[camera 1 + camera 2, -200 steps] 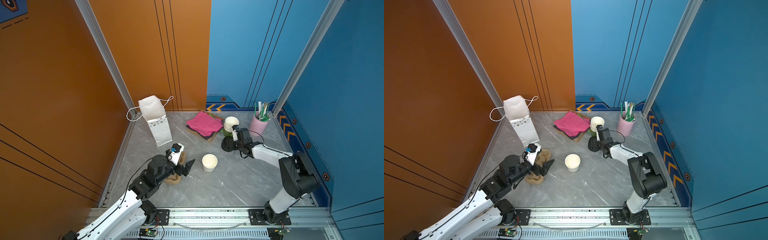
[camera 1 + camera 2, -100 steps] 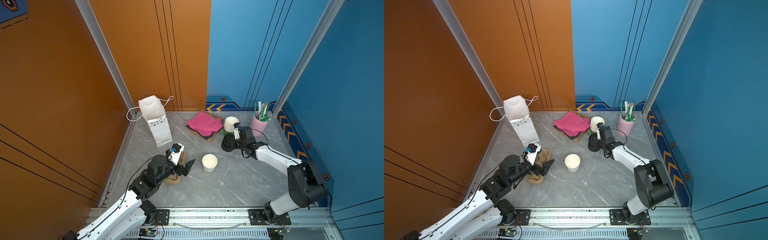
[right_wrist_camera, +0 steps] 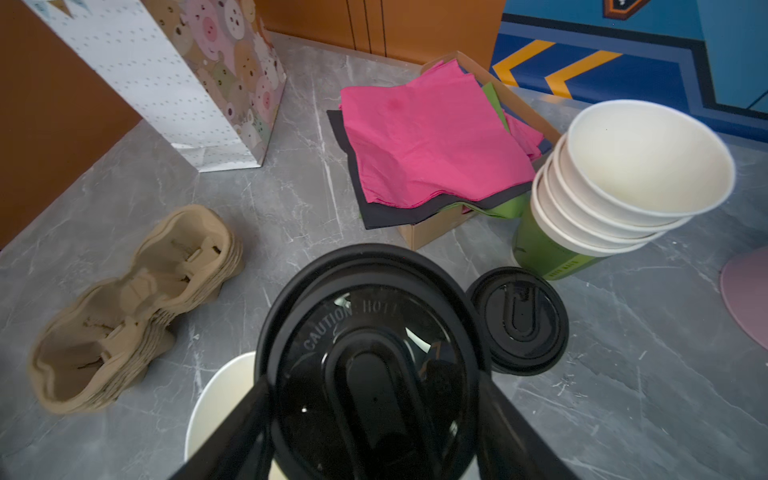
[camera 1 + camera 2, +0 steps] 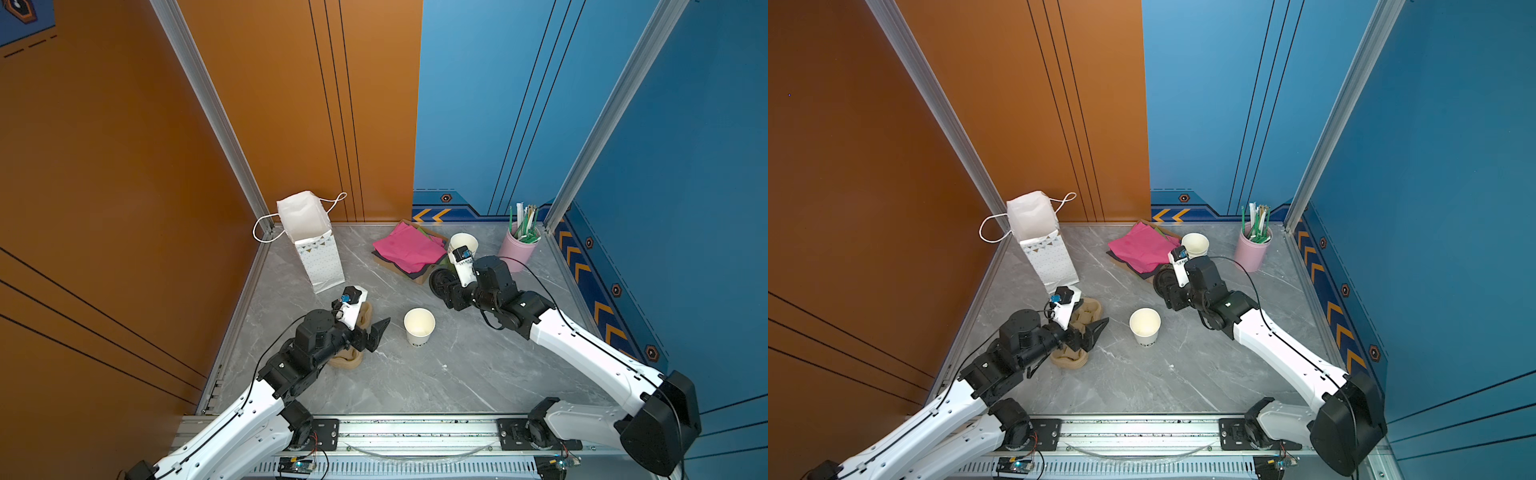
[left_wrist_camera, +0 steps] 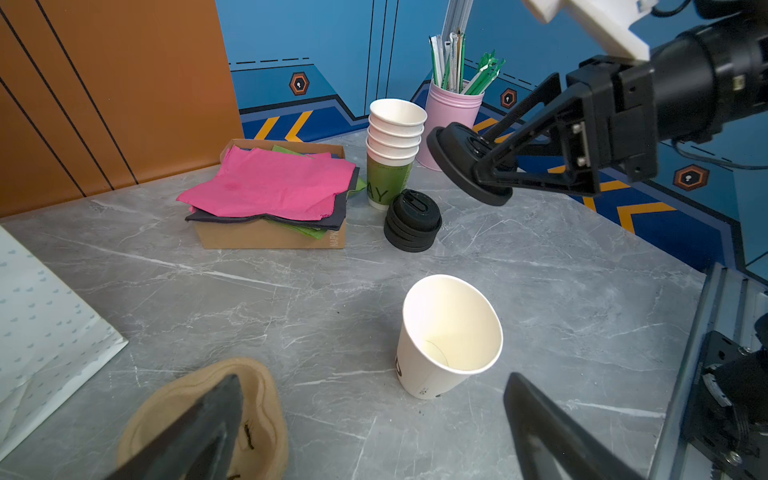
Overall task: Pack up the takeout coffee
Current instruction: 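Lift the black lid and carry it over the white paper cup, then lower the black lid onto the white cup's rim with the right gripper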
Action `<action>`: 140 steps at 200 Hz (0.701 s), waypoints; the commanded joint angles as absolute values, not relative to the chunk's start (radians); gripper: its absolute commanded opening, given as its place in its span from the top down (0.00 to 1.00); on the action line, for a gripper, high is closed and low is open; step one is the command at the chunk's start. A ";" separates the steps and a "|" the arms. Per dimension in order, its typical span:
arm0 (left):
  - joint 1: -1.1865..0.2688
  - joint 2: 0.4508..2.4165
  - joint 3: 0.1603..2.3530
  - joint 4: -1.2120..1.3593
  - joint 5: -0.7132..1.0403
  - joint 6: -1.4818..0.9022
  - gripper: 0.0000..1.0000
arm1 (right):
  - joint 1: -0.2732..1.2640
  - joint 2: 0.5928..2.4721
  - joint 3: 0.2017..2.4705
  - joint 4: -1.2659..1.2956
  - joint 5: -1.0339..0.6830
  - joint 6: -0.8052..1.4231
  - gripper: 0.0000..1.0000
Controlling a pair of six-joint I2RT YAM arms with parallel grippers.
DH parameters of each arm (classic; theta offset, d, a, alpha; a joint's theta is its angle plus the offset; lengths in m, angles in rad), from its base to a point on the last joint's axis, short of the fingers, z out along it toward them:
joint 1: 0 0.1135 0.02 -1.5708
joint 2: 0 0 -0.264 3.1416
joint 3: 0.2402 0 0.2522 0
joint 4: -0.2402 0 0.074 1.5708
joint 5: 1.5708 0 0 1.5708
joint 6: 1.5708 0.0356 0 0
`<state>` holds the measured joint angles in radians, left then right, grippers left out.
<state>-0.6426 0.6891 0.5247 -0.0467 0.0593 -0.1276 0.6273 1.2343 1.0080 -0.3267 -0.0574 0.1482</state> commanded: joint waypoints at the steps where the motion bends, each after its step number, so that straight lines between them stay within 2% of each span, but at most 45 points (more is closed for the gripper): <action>1: -0.652 0.698 0.555 -0.028 0.060 -0.156 0.02 | 0.682 1.211 1.028 -0.451 -0.077 0.127 0.38; 64: -0.652 0.710 0.560 -0.026 0.061 -0.170 0.02 | 0.812 1.259 1.022 -0.472 -0.054 0.130 0.38; 140: -0.653 0.711 0.560 -0.025 0.052 -0.181 0.02 | 0.846 1.355 1.037 -0.450 -0.033 0.128 0.39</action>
